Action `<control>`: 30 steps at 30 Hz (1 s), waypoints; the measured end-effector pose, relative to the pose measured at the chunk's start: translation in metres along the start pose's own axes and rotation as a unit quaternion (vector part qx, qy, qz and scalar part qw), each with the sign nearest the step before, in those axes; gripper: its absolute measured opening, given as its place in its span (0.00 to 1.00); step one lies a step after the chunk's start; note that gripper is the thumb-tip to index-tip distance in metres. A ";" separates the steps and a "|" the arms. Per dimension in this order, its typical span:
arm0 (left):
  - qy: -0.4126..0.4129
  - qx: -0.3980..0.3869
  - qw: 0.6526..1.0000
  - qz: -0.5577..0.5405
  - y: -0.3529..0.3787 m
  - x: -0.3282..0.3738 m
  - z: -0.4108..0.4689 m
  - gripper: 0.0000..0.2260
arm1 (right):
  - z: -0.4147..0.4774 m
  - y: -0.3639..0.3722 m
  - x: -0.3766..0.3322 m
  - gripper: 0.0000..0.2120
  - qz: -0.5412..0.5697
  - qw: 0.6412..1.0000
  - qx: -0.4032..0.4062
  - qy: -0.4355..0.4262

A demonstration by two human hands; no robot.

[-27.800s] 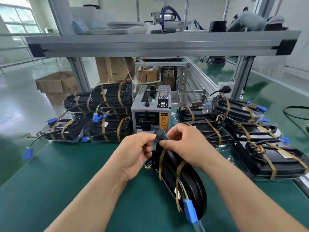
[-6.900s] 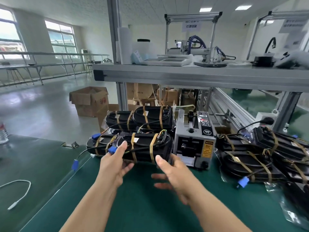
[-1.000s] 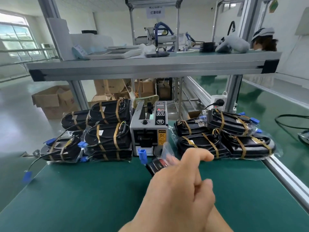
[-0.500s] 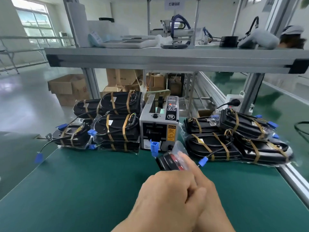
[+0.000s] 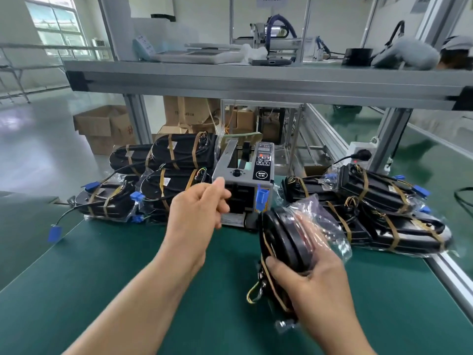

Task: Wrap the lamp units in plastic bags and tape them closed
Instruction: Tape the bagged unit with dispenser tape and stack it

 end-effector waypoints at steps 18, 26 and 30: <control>-0.316 0.119 0.926 -0.170 0.048 -0.097 0.072 0.09 | 0.039 0.020 -0.008 0.31 0.068 0.997 -0.026 -0.001; -0.180 0.030 0.965 -0.187 0.025 -0.067 0.045 0.10 | 0.032 0.008 -0.027 0.30 0.024 0.997 -0.077 -0.019; -0.097 -0.153 0.969 -0.166 0.020 -0.022 0.016 0.12 | 0.027 0.007 -0.027 0.27 -0.001 0.997 -0.064 -0.038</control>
Point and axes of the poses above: each hand's wrist, its own z-axis towards the middle knuckle, its own y-axis out of the palm, x = y × z, the point moved 5 cm from there along z, towards the middle knuckle, and after that the axes turned 1 degree about -z, right-handed, at the moved point
